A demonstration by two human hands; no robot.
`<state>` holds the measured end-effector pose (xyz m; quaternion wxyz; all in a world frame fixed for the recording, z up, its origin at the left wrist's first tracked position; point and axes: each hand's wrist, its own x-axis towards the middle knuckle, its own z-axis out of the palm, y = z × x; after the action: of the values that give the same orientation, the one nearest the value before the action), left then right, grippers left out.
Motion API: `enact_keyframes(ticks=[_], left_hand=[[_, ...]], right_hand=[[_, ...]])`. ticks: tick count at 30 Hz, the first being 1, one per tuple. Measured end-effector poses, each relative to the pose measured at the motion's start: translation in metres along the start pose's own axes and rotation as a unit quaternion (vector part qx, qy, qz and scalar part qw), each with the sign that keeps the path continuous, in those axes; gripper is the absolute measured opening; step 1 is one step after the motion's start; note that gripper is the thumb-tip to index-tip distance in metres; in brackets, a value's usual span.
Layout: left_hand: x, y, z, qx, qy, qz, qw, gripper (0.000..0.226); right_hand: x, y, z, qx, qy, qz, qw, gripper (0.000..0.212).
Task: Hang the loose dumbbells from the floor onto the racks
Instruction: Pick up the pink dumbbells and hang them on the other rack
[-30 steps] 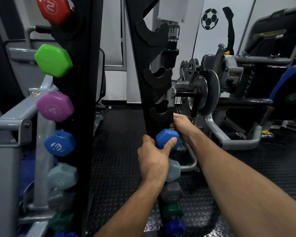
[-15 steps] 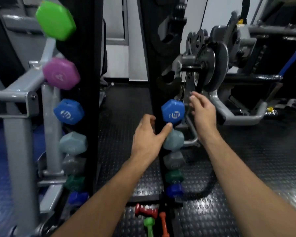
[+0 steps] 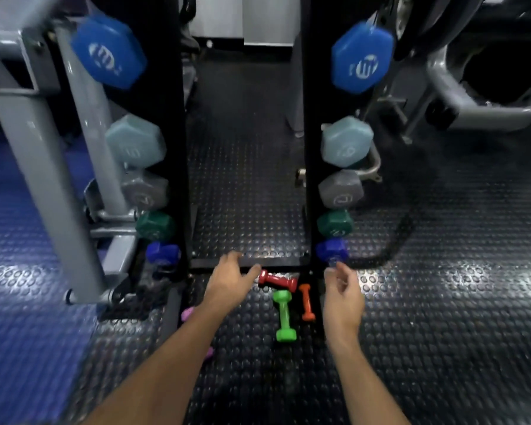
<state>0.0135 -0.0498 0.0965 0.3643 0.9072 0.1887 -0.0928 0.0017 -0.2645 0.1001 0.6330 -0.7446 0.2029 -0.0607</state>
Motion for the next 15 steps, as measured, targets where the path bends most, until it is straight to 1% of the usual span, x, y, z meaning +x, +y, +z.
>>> enact_keyframes(ticks=[2, 4, 7, 11, 15], left_hand=[[0.001, -0.04, 0.018, 0.014, -0.027, -0.038, 0.999, 0.066], [0.003, -0.073, 0.03, 0.033, -0.05, -0.069, 0.996, 0.069], [0.006, -0.118, 0.047, 0.056, -0.068, -0.1, 0.991, 0.074], [0.012, -0.162, 0.065, 0.069, -0.088, -0.113, 0.987, 0.068], [0.015, -0.198, 0.081, 0.074, -0.106, -0.128, 0.983, 0.072]], right_hand=[[-0.015, 0.039, 0.01, -0.008, -0.028, 0.049, 0.998, 0.027], [-0.025, 0.069, 0.019, -0.031, -0.051, 0.078, 0.995, 0.027], [-0.036, 0.108, 0.035, -0.09, -0.103, 0.115, 0.984, 0.042], [-0.046, 0.152, 0.062, -0.132, -0.151, 0.166, 0.966, 0.045], [-0.062, 0.195, 0.088, -0.161, -0.205, 0.202, 0.944, 0.054]])
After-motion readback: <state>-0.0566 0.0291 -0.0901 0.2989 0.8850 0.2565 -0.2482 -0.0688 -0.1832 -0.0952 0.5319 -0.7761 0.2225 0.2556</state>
